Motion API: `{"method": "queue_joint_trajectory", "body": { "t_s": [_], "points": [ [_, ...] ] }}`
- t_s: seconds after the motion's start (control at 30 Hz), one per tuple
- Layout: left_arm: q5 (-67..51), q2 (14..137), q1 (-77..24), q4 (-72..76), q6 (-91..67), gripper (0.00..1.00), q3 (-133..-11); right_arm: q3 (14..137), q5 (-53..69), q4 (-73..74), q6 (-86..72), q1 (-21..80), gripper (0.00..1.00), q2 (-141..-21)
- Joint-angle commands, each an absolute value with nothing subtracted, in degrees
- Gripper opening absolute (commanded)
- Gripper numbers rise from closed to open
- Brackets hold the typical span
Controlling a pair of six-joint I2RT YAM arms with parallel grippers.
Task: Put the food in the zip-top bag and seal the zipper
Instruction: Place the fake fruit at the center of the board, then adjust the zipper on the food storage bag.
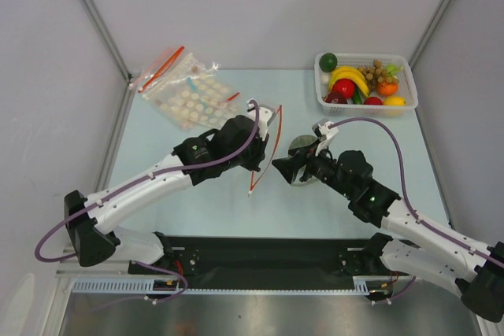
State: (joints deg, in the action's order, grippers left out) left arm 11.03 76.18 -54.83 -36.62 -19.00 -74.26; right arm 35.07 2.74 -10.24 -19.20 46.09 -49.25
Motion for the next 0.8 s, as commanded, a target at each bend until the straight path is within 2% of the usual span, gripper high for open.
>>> {"method": "queue_joint_trajectory", "body": {
  "t_s": [0.0,0.23,0.3,0.43,0.47,0.53,0.57,0.63,0.67,0.77],
  "points": [
    [13.01,77.17,-56.42,-37.08,-18.37,0.0,-75.5,38.06,0.0,-14.41,-18.19,46.76,0.73,-49.48],
    [15.56,78.57,-58.71,-38.14,-18.54,0.0,-76.82,38.67,-3.42,-14.15,-18.89,47.28,0.69,-51.14],
    [17.04,78.14,-58.71,-38.06,-18.81,0.0,-76.82,39.63,-5.7,-12.14,-19.68,47.55,0.63,-52.2],
    [22.39,76.38,-58.8,-37.53,-19.95,0.0,-76.03,39.38,-6.6,-10.98,-22.23,47.64,0.57,-53.88],
    [23.28,76.03,-58.8,-37.53,-20.13,0.0,-75.85,39.29,-6.5,-11.33,-22.41,47.81,0.51,-54.4],
    [24.08,74.71,-58.8,-37.44,-20.04,0.0,-75.24,39.9,-8.34,-10.73,-22.59,48.51,0.46,-55.28],
    [24.08,74.27,-58.8,-37.01,-20.04,0.0,-75.06,40.25,-8.96,-9.85,-22.76,48.6,0.35,-56.33],
    [24.43,73.31,-58.8,-37.09,-20.04,0.0,-74.88,41.3,-10.8,-8.71,-22.85,48.6,0.25,-57.21],
    [24.78,73.04,-58.8,-37.26,-20.13,0.0,-74.97,41.4,-11.42,-7.83,-22.94,48.6,0.15,-57.48],
    [28.98,71.72,-58.8,-39.11,-20.74,0.0,-75.58,42.01,-13.27,-6.77,-23.12,48.69,0.01,-58.53]
  ]
}}
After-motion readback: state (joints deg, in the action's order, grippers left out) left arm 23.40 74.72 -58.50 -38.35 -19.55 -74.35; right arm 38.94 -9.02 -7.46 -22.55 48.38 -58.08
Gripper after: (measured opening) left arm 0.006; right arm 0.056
